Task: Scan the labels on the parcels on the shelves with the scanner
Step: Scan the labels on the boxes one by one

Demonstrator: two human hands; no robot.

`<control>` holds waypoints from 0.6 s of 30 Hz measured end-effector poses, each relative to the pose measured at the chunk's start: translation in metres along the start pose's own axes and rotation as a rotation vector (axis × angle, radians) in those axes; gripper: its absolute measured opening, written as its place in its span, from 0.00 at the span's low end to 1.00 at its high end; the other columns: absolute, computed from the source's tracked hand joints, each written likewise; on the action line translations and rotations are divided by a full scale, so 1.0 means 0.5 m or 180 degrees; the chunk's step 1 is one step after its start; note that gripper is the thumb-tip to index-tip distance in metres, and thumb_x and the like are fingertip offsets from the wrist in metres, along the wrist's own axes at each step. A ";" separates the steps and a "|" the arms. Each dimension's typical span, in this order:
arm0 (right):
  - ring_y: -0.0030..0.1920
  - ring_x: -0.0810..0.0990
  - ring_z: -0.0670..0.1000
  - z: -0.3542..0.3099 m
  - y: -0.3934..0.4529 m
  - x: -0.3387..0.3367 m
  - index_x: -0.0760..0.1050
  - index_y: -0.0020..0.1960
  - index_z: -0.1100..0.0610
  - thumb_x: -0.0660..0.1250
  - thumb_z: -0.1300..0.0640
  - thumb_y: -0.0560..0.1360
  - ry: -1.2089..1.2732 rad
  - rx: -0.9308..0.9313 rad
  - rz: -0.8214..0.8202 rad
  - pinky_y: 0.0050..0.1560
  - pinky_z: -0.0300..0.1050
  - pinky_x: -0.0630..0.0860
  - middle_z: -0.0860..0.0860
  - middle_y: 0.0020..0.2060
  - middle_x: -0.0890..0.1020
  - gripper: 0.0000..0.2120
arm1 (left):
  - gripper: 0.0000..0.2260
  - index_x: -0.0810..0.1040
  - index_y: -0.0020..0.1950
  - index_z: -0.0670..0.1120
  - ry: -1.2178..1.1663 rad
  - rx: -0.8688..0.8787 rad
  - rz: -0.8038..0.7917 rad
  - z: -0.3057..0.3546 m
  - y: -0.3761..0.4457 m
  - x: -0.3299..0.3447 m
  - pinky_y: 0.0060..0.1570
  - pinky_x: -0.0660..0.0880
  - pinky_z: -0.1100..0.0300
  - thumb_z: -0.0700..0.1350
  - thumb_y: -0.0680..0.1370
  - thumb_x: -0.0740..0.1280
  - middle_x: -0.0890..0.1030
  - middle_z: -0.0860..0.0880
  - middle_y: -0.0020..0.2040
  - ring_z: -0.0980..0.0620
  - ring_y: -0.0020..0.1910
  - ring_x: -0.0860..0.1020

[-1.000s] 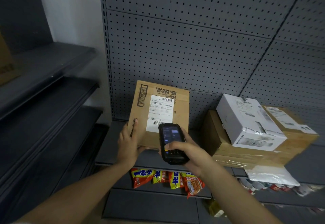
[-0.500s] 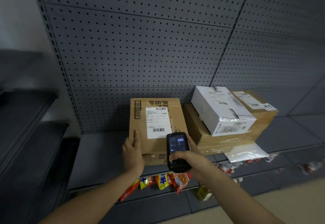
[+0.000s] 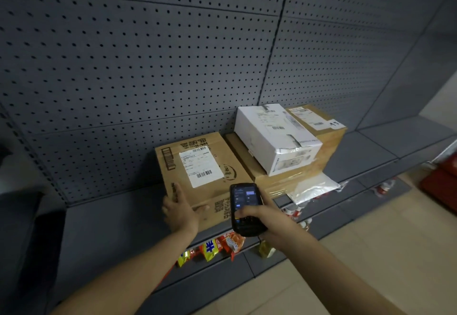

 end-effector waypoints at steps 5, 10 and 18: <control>0.60 0.78 0.63 -0.001 0.011 -0.020 0.63 0.74 0.47 0.74 0.71 0.59 0.0044 0.0084 0.0091 0.51 0.57 0.80 0.60 0.61 0.78 0.48 | 0.50 0.43 0.78 0.52 0.0072 -0.0030 -0.0045 0.018 0.008 0.021 0.65 0.66 0.40 0.59 0.68 0.74 0.52 0.38 0.74 0.36 0.70 0.59; 0.59 0.78 0.63 -0.006 0.023 -0.045 0.63 0.74 0.47 0.74 0.70 0.58 0.0017 0.0044 0.0122 0.54 0.59 0.80 0.59 0.61 0.78 0.48 | 0.50 0.44 0.78 0.51 0.0148 -0.0027 -0.0046 0.042 0.009 0.035 0.65 0.65 0.40 0.57 0.67 0.75 0.52 0.37 0.74 0.36 0.69 0.59; 0.60 0.77 0.63 0.001 0.044 -0.049 0.61 0.75 0.45 0.75 0.71 0.61 -0.0014 0.0122 0.0046 0.50 0.57 0.81 0.59 0.62 0.76 0.49 | 0.52 0.44 0.77 0.51 0.0324 -0.0118 -0.0166 0.054 0.015 0.029 0.65 0.66 0.41 0.58 0.66 0.75 0.53 0.37 0.73 0.37 0.69 0.60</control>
Point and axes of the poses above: each hand's wrist, its own y-axis towards the middle knuckle, its own x-axis out of the palm, z = x × y, the point moved 3 cm from there along y, towards the middle knuckle
